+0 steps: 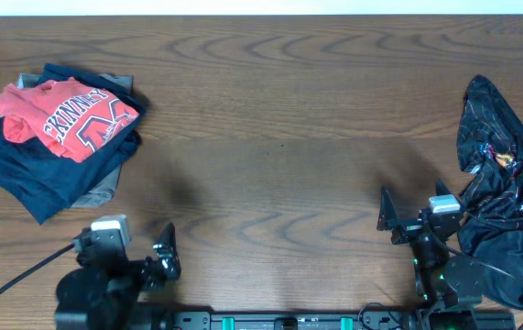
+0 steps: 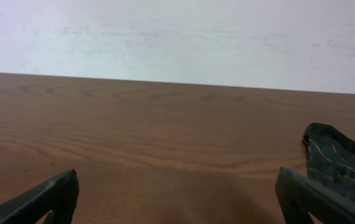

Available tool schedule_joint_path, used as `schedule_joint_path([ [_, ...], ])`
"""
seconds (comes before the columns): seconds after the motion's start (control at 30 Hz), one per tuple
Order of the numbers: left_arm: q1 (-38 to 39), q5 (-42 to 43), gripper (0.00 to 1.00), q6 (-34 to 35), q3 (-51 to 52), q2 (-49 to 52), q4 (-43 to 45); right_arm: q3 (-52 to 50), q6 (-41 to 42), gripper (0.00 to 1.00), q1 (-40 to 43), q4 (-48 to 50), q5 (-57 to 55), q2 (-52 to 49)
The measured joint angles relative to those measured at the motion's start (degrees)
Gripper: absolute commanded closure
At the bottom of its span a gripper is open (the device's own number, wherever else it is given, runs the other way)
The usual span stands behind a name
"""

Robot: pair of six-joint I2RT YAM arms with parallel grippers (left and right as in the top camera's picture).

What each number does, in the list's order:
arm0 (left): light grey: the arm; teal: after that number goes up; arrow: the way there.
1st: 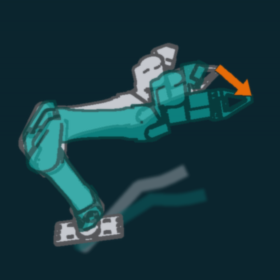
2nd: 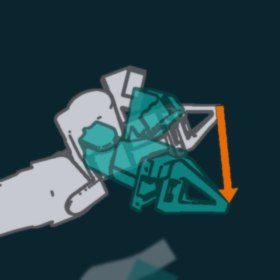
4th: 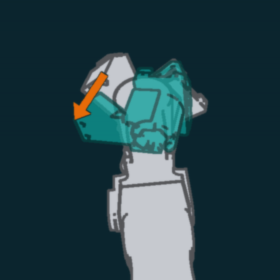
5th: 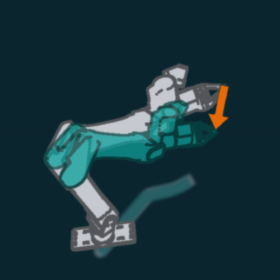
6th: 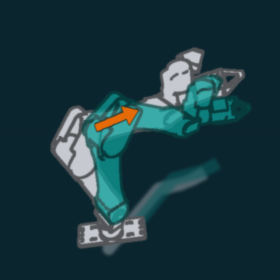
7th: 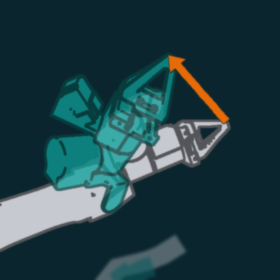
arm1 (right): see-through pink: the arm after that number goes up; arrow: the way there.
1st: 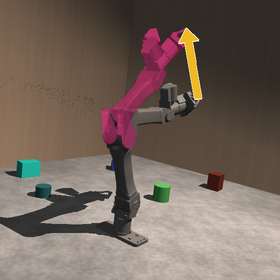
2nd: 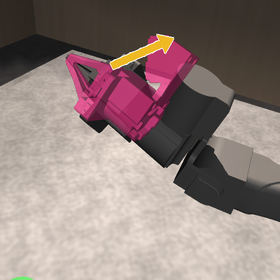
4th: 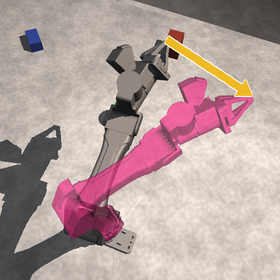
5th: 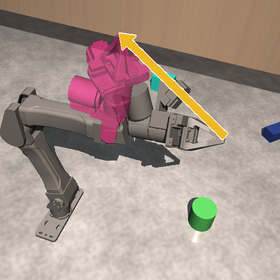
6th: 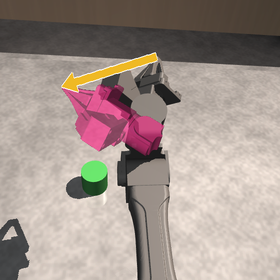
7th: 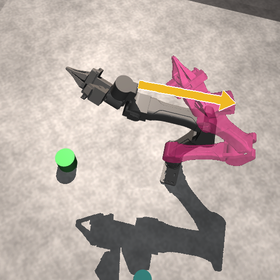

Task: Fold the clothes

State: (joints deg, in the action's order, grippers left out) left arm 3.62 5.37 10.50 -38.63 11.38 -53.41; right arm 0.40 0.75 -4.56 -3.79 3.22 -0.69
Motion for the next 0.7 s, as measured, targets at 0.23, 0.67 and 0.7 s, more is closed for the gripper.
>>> schedule_joint_path([
  [0.23, -2.08, -1.18, 0.02, 0.00, 16.20, -9.27, 13.86, 0.00, 0.00, 0.01, 0.00, 0.00, -0.02, 0.00],
  [0.67, -2.34, -4.55, 0.02, 0.00, 36.11, -10.75, 49.09, 0.00, 0.00, 0.01, 0.00, 0.04, -0.02, -0.02],
  [0.7, -2.34, -4.55, 0.02, 0.00, 36.39, -10.78, 49.75, 0.00, 0.00, 0.01, 0.00, -0.02, -0.02, 0.00],
])
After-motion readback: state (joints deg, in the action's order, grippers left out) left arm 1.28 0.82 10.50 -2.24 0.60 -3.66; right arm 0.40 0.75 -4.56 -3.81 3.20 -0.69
